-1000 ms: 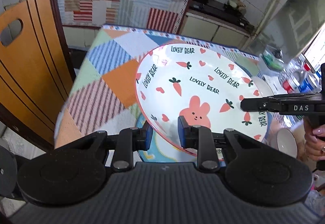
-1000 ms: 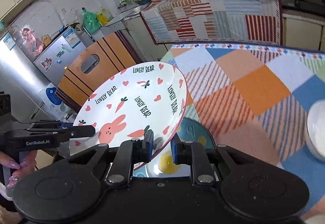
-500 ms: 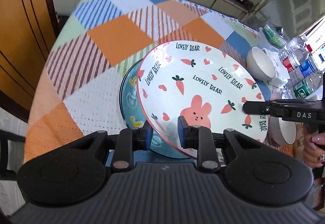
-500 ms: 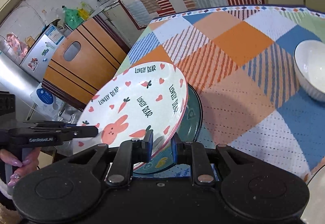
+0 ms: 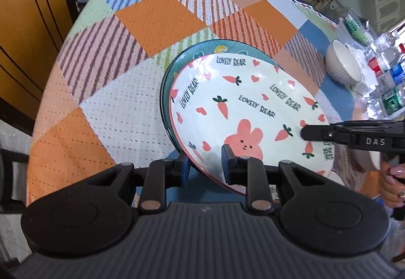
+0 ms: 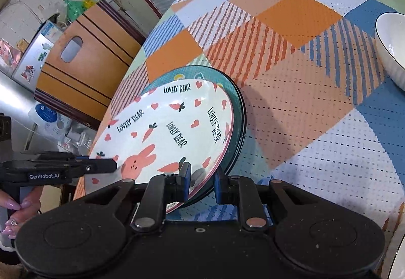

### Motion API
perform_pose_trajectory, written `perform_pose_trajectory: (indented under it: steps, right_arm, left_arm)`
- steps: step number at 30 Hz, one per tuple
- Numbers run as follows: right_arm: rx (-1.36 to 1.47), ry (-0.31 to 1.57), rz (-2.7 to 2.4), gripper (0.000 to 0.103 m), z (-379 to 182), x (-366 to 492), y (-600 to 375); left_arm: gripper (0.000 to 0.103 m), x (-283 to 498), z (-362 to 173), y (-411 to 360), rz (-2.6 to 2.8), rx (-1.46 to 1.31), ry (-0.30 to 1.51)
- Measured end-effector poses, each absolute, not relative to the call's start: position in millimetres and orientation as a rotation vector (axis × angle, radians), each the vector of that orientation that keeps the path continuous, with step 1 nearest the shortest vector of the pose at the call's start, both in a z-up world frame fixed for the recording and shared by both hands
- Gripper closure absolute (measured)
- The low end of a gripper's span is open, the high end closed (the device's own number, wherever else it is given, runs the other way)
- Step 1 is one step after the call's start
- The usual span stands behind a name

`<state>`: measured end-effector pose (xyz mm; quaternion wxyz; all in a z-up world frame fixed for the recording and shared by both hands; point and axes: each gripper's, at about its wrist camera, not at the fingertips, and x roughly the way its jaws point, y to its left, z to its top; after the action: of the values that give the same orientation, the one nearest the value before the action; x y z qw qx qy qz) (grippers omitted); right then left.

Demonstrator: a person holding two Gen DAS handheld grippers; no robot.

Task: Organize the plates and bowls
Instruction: 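Lower the bunny plate onto the blue egg plate and open both grippers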

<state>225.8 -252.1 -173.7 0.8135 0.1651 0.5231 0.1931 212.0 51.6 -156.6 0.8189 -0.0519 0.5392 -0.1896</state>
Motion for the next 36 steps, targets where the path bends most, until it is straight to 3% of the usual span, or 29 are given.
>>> perform_pose_trajectory:
  steps: [8, 30, 36]
  right_arm:
    - [0.304, 1.152, 0.363, 0.080, -166, 229, -243]
    - [0.048, 1.223, 0.166, 0.066, -167, 229, -191]
    - [-0.215, 1.110, 0.208, 0.052, -171, 219, -168]
  left_arm:
    - [0.077, 216, -161, 52, -0.376, -0.105, 1.153]
    - [0.077, 220, -175, 46, -0.340, -0.050, 1.157]
    - [0.077, 221, -174, 44, -0.342, -0.009, 1.147]
